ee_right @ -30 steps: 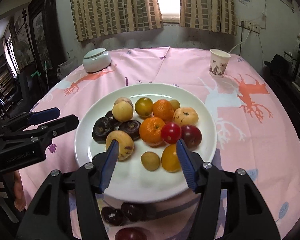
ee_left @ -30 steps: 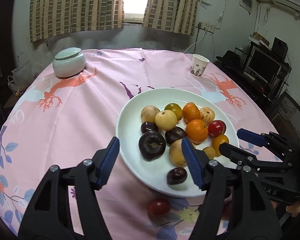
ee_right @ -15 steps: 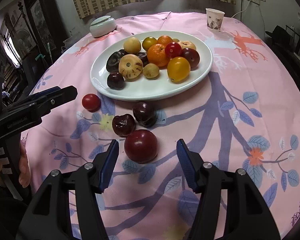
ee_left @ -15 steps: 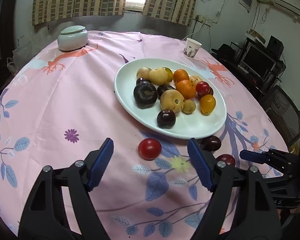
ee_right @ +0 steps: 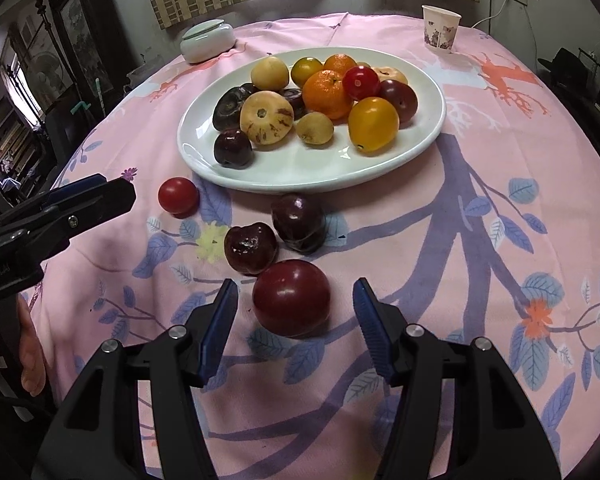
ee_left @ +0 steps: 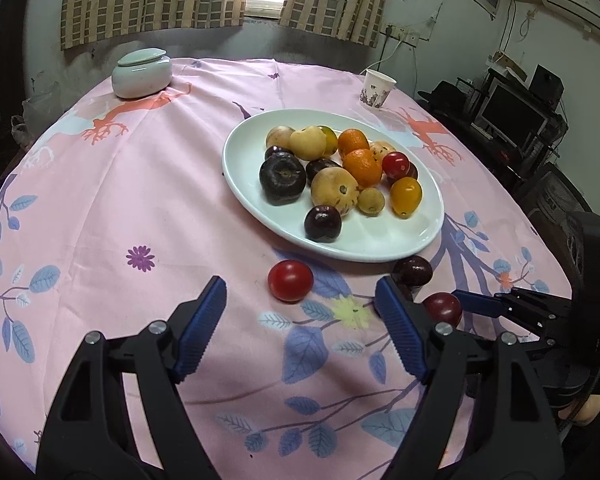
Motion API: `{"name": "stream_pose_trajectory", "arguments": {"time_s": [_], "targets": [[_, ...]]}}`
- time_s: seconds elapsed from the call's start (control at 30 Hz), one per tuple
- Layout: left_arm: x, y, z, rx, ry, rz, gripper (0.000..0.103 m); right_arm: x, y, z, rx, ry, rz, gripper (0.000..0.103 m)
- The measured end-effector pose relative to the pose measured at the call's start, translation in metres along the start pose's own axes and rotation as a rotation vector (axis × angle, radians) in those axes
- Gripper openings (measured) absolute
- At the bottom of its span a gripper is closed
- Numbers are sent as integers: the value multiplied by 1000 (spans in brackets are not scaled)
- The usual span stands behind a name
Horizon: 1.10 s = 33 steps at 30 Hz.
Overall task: Organize fruits
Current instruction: 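Grasp a large red plum with the right tool while the left grasps a dark red plum, then carry both plums onto the plate and open both tools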
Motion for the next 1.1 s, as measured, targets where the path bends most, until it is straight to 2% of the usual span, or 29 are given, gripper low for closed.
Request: {"name": "stream_pose_trajectory", "arguments": {"time_s": [0.03, 0.07, 0.27, 0.4, 0.5, 0.7, 0.77, 0.87, 1.0, 1.07, 1.1], "targets": [[0, 1, 0, 1, -3, 0, 79, 3, 0, 1, 0, -5, -8, 44], [0, 2, 1, 3, -7, -2, 79, 5, 0, 2, 1, -14, -9, 41], [3, 13, 8, 25, -46, -1, 79, -11, 4, 0, 30, 14, -23, 40], [11, 39, 14, 47, -88, 59, 79, -19, 12, 3, 67, 15, -39, 41], [21, 58, 17, 83, -108, 59, 79, -26, 21, 6, 85, 23, -47, 41], [43, 82, 19, 86, -139, 87, 78, -39, 49, 17, 140, 35, -30, 41], [52, 86, 19, 95, -146, 77, 73, -43, 56, 19, 153, 42, -32, 41], [66, 90, 25, 100, -182, 71, 53, -50, 60, 20, 163, 54, -46, 40], [71, 92, 21, 125, -156, 36, 48, -55, 61, 21, 168, 60, -63, 40], [70, 90, 21, 123, -151, 24, 34, -55, 60, 21, 170, 58, -69, 40], [69, 90, 22, 109, -155, 53, 34, -56, 59, 21, 170, 57, -73, 40]]}}
Point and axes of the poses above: each gripper's, at about its wrist camera, not at the fingertips, and x roughly the way its jaws point, y to its right, z to its underside, the point moved 10 cm from there along x, roughly the way its jaws point, and after that the axes turned 7 degrees about x, right-handed, at the moved point
